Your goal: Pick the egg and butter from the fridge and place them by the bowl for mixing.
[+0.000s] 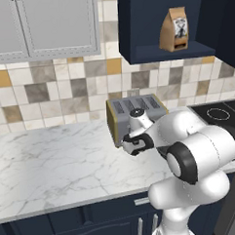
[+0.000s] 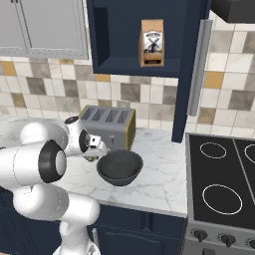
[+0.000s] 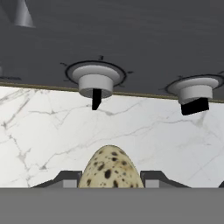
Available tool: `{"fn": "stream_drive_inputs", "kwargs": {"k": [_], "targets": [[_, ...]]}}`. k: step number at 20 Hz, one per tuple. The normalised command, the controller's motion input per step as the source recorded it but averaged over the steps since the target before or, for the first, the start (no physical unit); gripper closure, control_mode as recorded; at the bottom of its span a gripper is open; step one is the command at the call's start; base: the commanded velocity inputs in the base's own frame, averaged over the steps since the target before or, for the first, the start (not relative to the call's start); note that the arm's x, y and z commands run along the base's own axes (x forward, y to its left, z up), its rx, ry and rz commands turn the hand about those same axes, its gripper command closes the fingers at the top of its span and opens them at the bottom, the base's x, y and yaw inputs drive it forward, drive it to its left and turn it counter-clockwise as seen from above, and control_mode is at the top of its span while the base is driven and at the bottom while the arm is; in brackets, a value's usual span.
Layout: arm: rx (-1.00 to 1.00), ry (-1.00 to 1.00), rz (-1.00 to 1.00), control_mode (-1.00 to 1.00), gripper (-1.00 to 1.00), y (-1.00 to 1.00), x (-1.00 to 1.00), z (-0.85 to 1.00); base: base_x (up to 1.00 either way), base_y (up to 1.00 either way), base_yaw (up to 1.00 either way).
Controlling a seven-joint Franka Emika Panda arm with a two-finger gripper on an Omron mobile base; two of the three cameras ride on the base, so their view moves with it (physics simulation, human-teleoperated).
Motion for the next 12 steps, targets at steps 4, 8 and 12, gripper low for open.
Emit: {"fn": "stream_drive_inputs", "kwargs": {"k": [4, 8, 12], "targets": [[0.0, -0.11, 0.0, -1.0, 1.0, -0.01, -0.16, -0.18, 0.0, 0.0, 0.0], [0.0, -0.07, 0.0, -1.0, 1.0, -0.01, -0.17, -0.17, 0.0, 0.0, 0.0], [0.0, -0.02, 0.0, -1.0, -1.0, -0.07, -0.15, -0.1, 0.0, 0.0, 0.0]]}}
